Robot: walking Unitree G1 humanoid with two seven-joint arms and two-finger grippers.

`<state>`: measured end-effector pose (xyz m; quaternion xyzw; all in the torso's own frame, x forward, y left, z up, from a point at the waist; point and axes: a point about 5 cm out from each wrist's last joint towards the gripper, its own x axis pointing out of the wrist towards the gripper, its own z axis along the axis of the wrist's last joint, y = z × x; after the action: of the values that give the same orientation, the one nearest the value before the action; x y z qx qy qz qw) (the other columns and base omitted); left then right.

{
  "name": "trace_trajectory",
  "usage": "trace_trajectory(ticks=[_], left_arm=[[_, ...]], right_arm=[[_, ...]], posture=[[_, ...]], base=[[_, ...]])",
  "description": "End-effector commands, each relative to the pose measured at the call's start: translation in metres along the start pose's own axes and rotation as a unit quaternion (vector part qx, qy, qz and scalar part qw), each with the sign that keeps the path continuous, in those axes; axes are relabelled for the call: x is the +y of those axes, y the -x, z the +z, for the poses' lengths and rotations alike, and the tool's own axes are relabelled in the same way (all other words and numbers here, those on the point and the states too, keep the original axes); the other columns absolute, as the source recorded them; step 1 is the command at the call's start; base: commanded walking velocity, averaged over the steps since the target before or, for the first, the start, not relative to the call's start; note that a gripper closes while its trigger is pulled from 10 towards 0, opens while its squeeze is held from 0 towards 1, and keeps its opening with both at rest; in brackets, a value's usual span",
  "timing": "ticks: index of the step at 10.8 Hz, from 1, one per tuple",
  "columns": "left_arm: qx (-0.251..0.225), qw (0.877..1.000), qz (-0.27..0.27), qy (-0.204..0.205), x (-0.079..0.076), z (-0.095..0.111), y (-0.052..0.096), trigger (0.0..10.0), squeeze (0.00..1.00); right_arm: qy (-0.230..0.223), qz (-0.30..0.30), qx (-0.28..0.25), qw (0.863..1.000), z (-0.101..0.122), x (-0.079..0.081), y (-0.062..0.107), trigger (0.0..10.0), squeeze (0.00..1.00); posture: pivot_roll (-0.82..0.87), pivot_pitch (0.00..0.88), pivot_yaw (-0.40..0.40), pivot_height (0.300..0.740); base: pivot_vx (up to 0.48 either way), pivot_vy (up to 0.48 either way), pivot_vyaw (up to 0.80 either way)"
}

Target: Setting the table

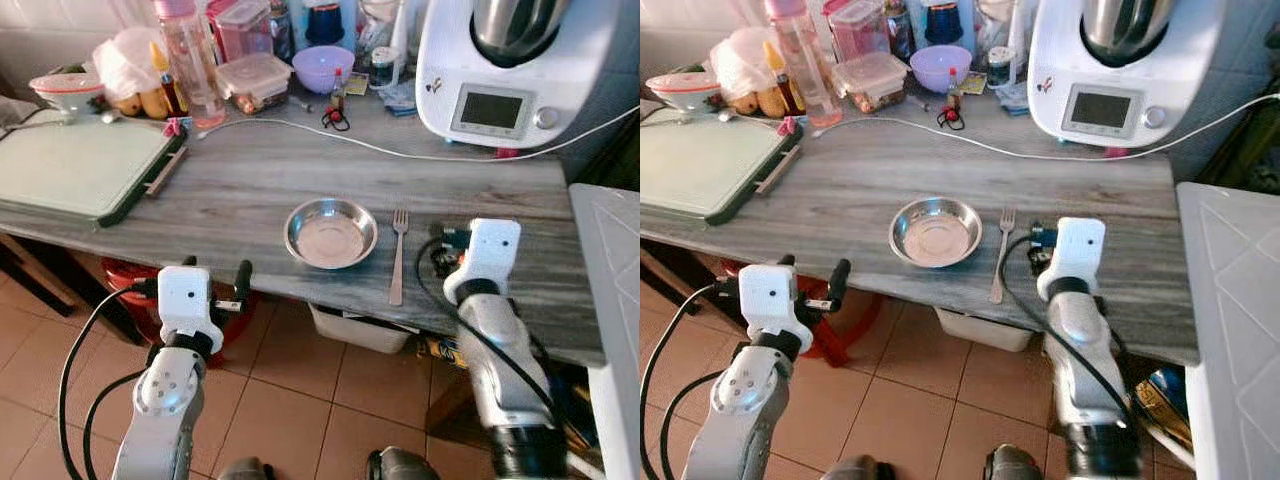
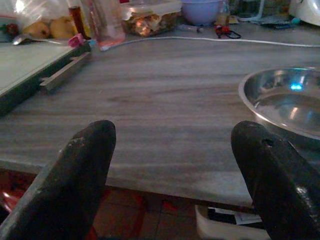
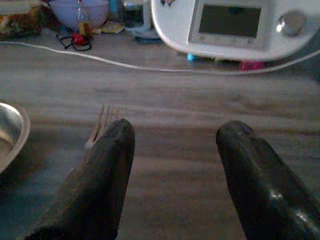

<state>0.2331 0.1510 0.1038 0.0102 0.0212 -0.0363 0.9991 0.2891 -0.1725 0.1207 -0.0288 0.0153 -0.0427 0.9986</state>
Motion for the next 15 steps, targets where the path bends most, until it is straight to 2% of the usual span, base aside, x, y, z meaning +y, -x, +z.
trace_trajectory(ticks=[1, 4, 5, 8, 10, 11, 15], left_arm=[[0.0, 1.0, 0.009, -0.002, 0.003, 0.002, -0.001, 10.0, 0.0], [0.001, 1.0, -0.002, 0.001, -0.001, 0.002, -0.001, 10.0, 0.0], [0.0, 1.0, -0.002, 0.001, -0.001, 0.002, -0.003, 10.0, 0.0], [0.001, 1.0, -0.008, 0.002, -0.004, 0.001, -0.004, 10.0, 0.0], [0.002, 1.0, -0.015, 0.003, -0.006, 0.001, -0.005, 10.0, 0.0], [0.002, 1.0, -0.014, 0.003, -0.005, 0.001, -0.006, 10.0, 0.0], [0.001, 1.0, -0.027, 0.008, -0.01, 0.0, -0.008, 10.0, 0.0]], right_arm=[[0.008, 0.011, -0.025, 1.0, 0.01, 0.003, 0.002, 10.0, 0.0], [0.028, 0.054, -0.053, 0.997, 0.018, 0.02, 0.004, 10.0, 0.0], [0.024, 0.055, -0.055, 0.997, 0.019, 0.02, 0.003, 10.0, 0.0], [0.014, 0.033, -0.042, 0.998, 0.017, 0.012, -0.001, 10.0, 0.0], [0.014, -0.002, -0.015, 1.0, 0.009, 0.007, -0.004, 10.0, 0.0], [-0.017, 0.008, -0.02, 1.0, 0.009, 0.008, -0.004, 10.0, 0.0], [-0.02, -0.003, -0.008, 1.0, 0.005, 0.003, -0.003, 10.0, 0.0]], posture=[[-0.01, 0.071, 0.041, 0.74], [-0.01, 0.06, 0.038, 0.74], [-0.02, 0.057, 0.037, 0.74], [-0.02, 0.047, 0.034, 0.74], [-0.03, 0.044, 0.035, 0.74], [-0.03, 0.045, 0.036, 0.74], [-0.04, 0.044, 0.037, 0.74]], base=[[-0.281, 0.0, 0.0], [-0.307, 0.0, 0.0], [-0.319, 0.0, 0.0], [-0.32, 0.0, 0.0], [-0.319, 0.0, 0.0], [-0.311, 0.0, 0.0], [-0.227, 0.0, 0.0]])
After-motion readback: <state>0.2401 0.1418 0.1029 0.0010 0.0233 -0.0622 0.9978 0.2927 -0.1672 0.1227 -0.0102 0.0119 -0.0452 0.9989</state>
